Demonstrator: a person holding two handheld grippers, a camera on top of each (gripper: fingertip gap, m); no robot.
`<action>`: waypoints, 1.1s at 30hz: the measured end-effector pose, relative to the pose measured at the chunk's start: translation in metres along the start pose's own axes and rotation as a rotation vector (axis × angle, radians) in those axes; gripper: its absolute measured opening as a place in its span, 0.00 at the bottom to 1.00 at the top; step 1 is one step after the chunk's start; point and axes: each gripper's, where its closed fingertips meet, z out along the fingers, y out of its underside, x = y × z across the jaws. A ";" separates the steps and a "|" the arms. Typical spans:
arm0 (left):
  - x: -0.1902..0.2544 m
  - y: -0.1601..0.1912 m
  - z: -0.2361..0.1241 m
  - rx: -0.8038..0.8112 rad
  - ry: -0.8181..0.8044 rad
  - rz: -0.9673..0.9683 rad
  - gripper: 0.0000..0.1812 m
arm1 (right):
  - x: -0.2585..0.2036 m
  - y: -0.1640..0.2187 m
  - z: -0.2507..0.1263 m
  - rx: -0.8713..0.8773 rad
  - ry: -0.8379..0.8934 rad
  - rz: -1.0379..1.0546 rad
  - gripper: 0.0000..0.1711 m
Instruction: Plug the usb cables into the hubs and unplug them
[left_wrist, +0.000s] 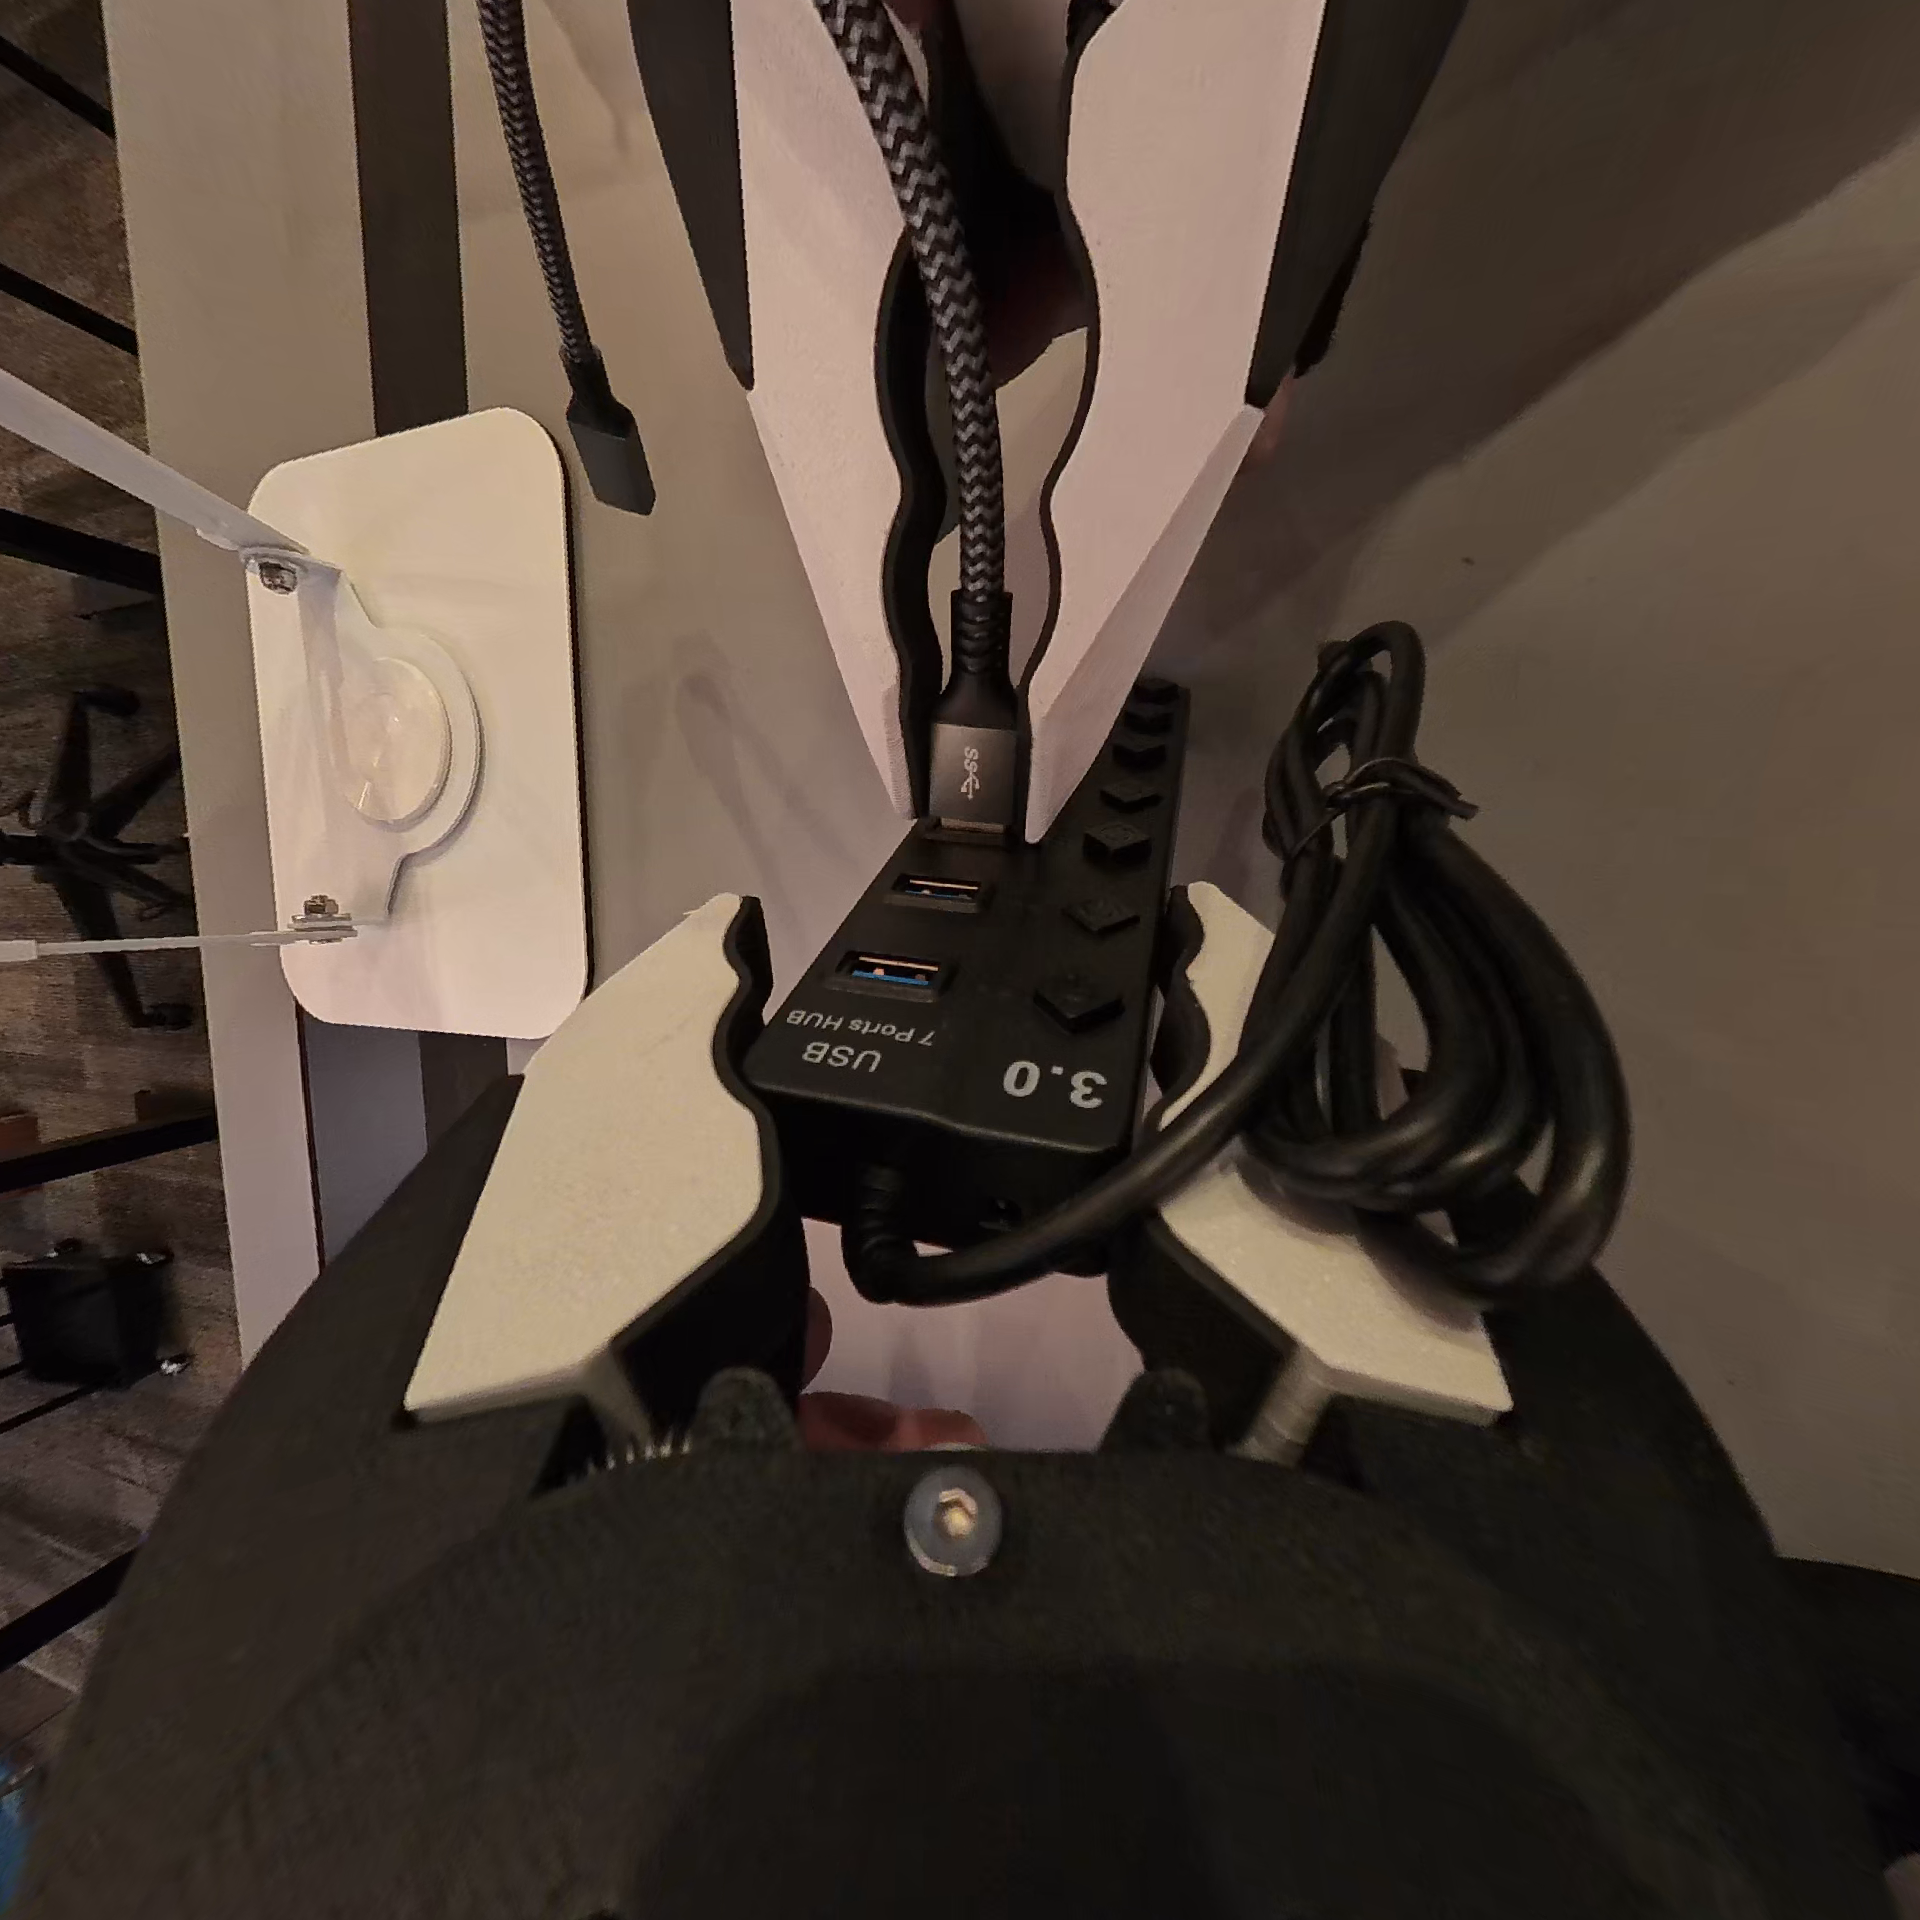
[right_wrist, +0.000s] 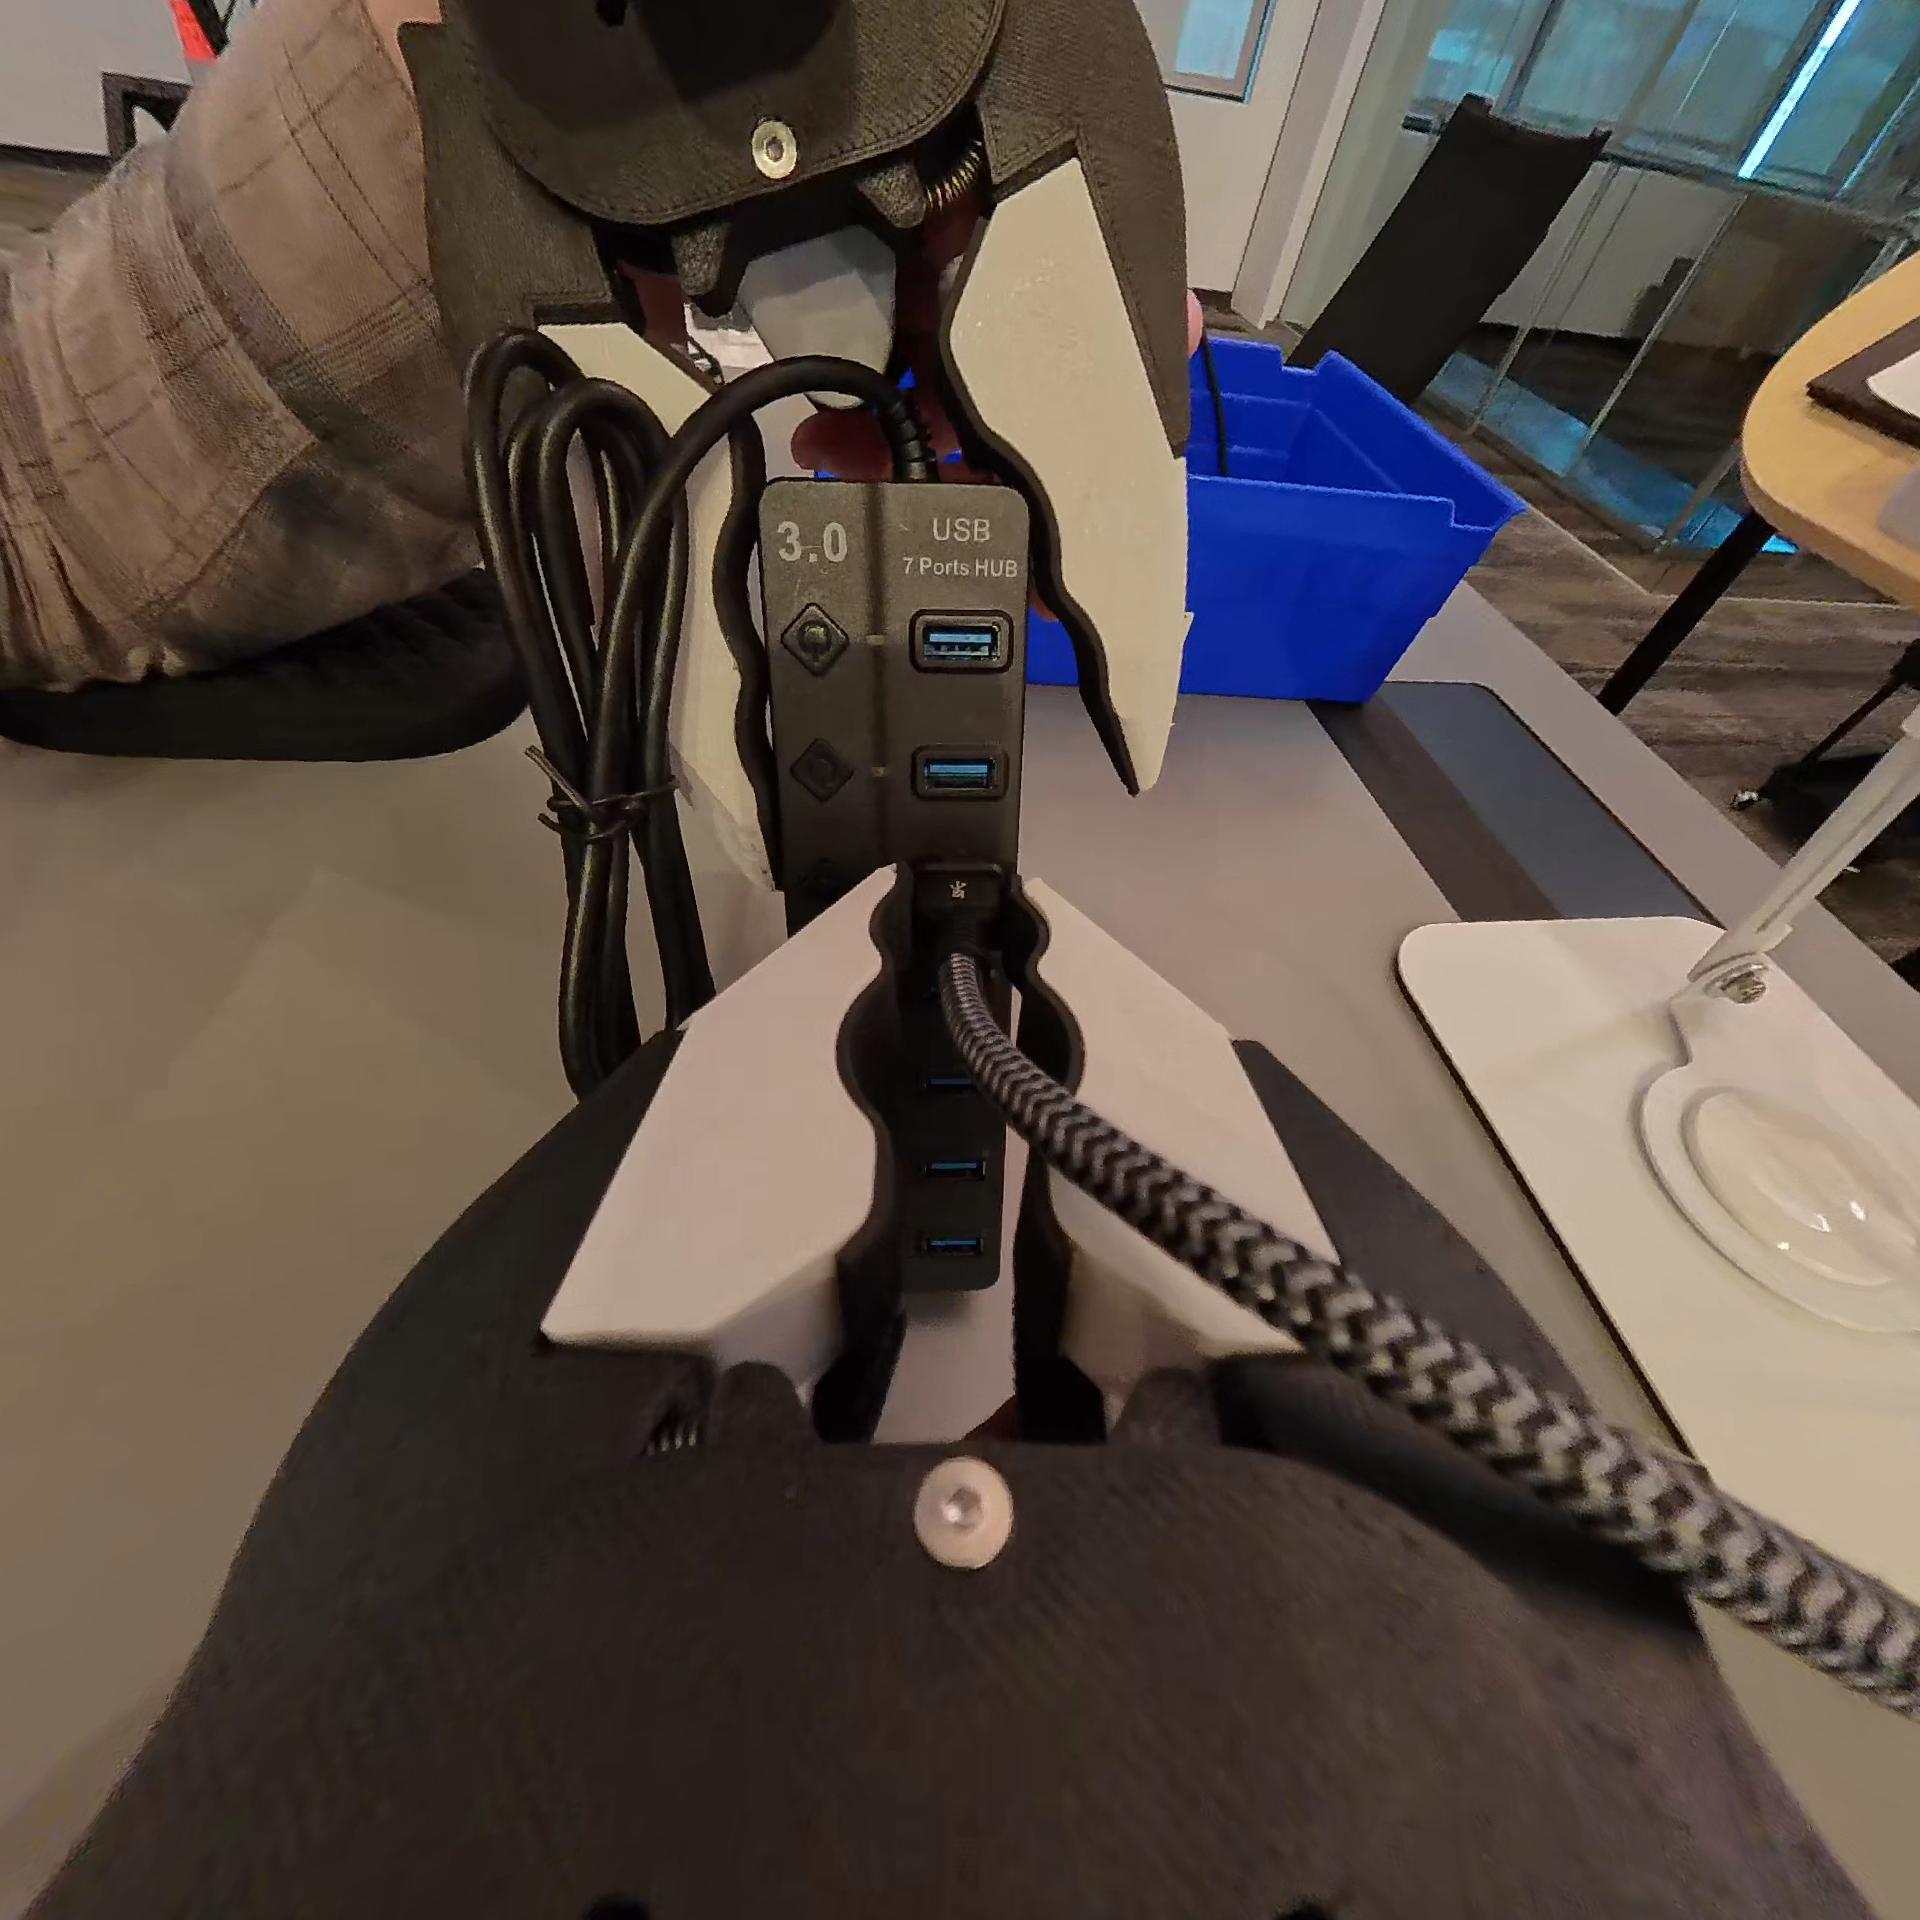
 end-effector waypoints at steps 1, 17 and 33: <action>0.000 0.000 0.000 0.001 0.000 0.000 0.40 | 0.000 0.000 0.000 0.001 0.001 0.002 0.08; -0.012 0.002 0.000 0.088 -0.054 0.049 0.40 | 0.010 -0.005 0.001 -0.047 0.178 -0.163 0.08; -0.002 -0.009 0.000 0.119 -0.034 0.106 0.39 | 0.001 -0.006 -0.011 0.027 -0.045 0.026 0.08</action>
